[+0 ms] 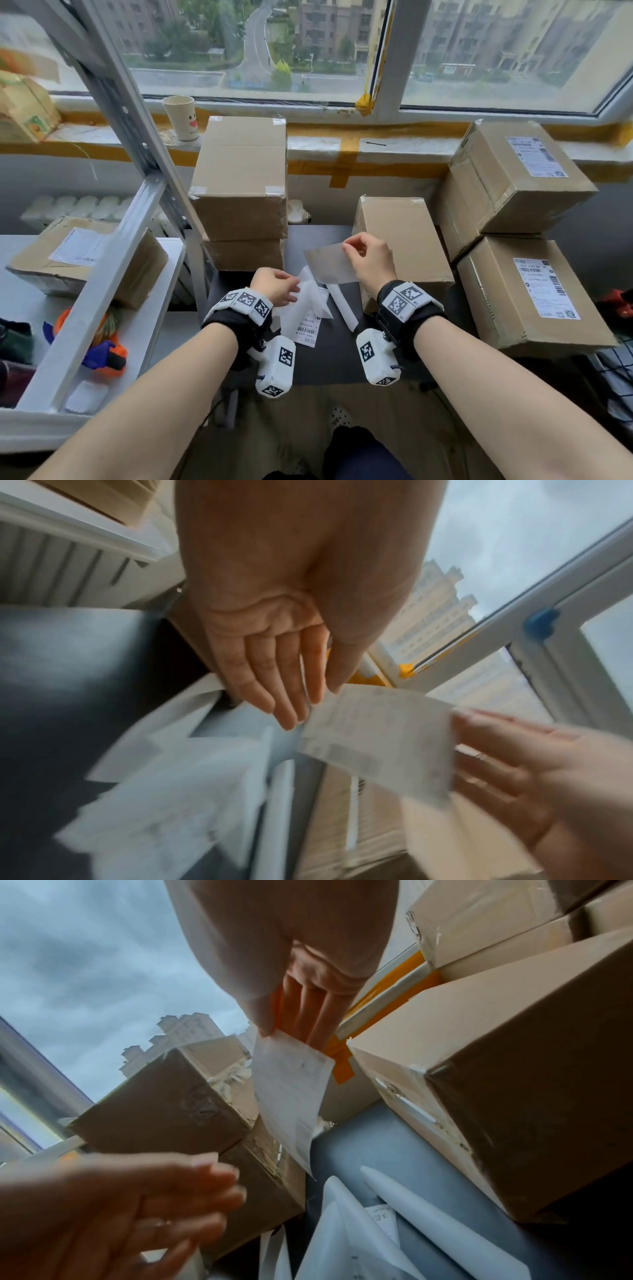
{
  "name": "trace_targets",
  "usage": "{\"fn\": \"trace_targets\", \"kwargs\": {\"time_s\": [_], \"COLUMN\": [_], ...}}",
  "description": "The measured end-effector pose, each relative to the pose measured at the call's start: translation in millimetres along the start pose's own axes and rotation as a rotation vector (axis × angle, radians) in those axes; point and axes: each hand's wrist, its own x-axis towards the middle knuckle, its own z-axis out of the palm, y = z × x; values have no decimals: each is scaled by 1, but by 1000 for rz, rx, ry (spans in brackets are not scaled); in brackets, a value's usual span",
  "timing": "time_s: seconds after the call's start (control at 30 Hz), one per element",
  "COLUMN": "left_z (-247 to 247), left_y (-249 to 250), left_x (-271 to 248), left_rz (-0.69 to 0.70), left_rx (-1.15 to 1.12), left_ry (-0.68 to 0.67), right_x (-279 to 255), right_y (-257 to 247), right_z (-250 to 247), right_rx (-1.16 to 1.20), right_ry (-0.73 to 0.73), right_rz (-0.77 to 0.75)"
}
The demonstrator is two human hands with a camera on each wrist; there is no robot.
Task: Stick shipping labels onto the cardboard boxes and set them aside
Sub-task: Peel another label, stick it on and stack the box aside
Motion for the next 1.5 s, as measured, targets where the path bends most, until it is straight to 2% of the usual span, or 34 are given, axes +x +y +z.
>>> {"fn": "trace_targets", "kwargs": {"time_s": [0.1,0.23,0.43,0.57,0.67,1.07,1.2,1.3,1.4,1.5], "left_z": [4,1,-3,2,7,33,44,56,70,87], "left_y": [41,67,76,75,72,76,87,94,102,111], "left_x": [-9,-14,-19,-26,-26,-23,-27,-23,-16,-7], "left_rz": [57,86,63,5,25,185,200,198,184,184], "left_rx": [-119,-104,-78,-47,-25,-97,-138,-165,-176,-165], "left_ry": [-29,18,87,51,47,134,32,-23,-53,-70], "right_x": [-1,-2,-13,-27,-34,-33,-17,0,20,35], "right_y": [-12,-24,-34,-32,-25,4,15,27,41,52], "right_z": [-1,-5,-12,-15,-16,-41,-60,-72,-78,-87], "right_rx": [4,-2,-6,-26,-88,-112,-91,8,158,249], "right_ry": [-31,-32,-91,-153,-169,-153,-42,71,47,12], "right_rz": [-60,-126,-231,-312,-330,-174,-118,6,136,185]}}
